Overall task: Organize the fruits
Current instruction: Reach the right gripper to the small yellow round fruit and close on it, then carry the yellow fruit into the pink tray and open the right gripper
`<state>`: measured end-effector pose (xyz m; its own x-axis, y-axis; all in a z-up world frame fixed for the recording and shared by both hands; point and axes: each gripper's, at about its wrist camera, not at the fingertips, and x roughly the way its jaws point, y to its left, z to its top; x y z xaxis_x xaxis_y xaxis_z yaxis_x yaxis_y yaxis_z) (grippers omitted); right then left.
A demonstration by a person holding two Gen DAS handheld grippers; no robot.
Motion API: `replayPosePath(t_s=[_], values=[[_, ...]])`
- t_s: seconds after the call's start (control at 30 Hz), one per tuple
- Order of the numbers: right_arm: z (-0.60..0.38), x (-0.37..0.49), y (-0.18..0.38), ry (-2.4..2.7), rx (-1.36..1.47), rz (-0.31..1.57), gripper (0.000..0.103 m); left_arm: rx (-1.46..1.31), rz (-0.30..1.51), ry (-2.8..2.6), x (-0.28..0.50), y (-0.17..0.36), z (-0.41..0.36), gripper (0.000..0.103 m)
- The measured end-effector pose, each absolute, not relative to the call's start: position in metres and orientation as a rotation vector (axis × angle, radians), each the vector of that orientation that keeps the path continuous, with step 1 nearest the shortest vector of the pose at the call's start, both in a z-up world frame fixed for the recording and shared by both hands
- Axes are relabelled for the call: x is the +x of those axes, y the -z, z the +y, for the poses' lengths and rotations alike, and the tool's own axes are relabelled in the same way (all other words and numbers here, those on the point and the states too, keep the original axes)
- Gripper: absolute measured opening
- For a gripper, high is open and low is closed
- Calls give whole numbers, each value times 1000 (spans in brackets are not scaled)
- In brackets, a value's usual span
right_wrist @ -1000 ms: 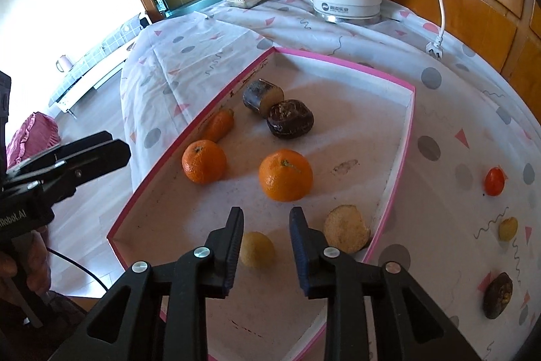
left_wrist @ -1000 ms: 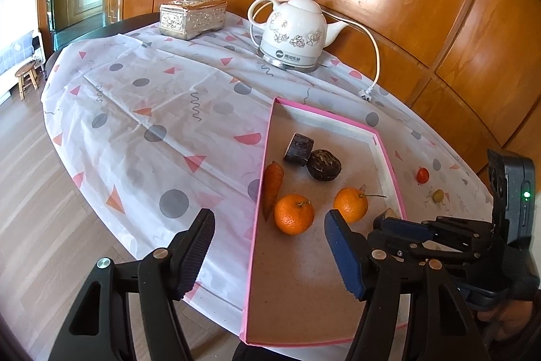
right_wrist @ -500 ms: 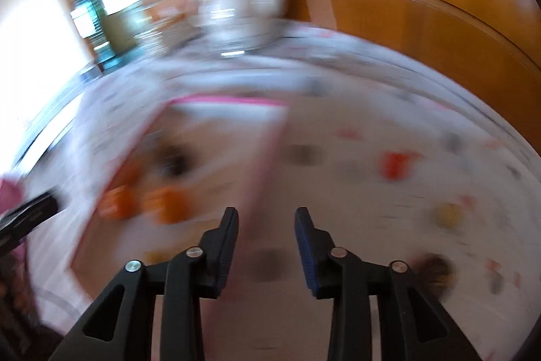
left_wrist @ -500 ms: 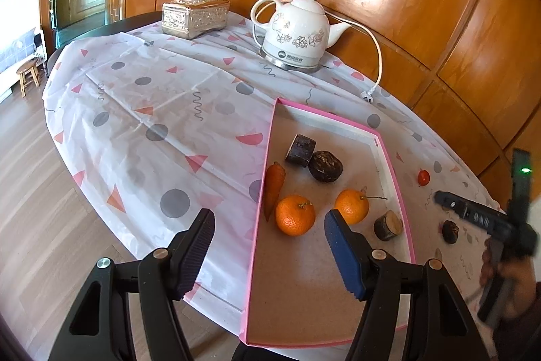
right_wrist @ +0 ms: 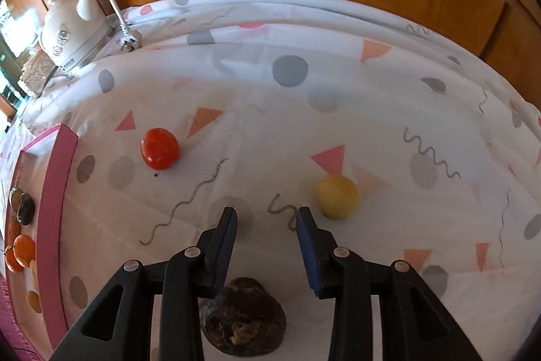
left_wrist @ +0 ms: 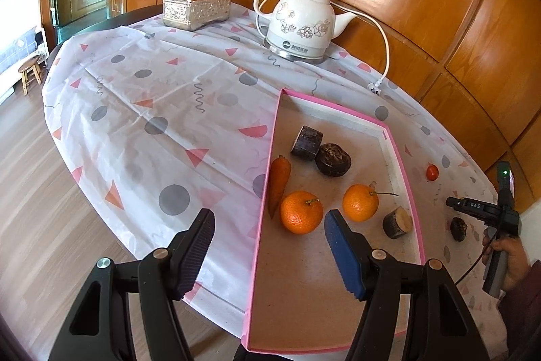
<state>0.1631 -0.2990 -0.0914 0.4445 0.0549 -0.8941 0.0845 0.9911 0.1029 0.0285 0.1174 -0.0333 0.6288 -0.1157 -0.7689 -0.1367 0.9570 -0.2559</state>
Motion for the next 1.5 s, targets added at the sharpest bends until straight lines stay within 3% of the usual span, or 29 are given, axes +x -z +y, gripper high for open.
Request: replayPosePath(t_s=[0.03, 0.07, 0.17, 0.53, 0.9, 0.93, 1.0, 1.07, 1.3, 1.33, 1.4, 1.5], values=[[-298, 164, 91, 11, 137, 1113, 25, -304, 895, -12, 29, 33, 117, 68], [-297, 164, 91, 6, 131, 1114, 10, -303, 893, -11, 29, 33, 117, 68], [-296, 163, 89, -12, 126, 1118, 6, -301, 892, -7, 29, 33, 115, 68], [-299, 150, 34, -113, 237, 974, 6, -315, 880, 4, 24, 31, 118, 68], [-361, 137, 57, 41, 295, 1003, 7, -323, 889, -3, 27, 34, 119, 68], [-368, 135, 58, 53, 299, 1000, 9, -320, 894, -1, 28, 35, 118, 68], [-380, 134, 61, 89, 312, 1005, 43, -314, 900, 1, 29, 37, 116, 68], [-389, 135, 66, 121, 320, 1005, 47, -309, 903, 0, 30, 37, 115, 68], [-384, 156, 88, 140, 296, 1060, 47, -297, 917, -11, 33, 39, 114, 68], [-381, 161, 92, 146, 288, 1071, 44, -295, 918, -12, 33, 39, 114, 68], [-375, 168, 98, 152, 257, 1092, 25, -296, 918, -15, 33, 39, 114, 68], [-373, 170, 92, 147, 250, 1076, 24, -301, 916, -17, 33, 38, 114, 68]])
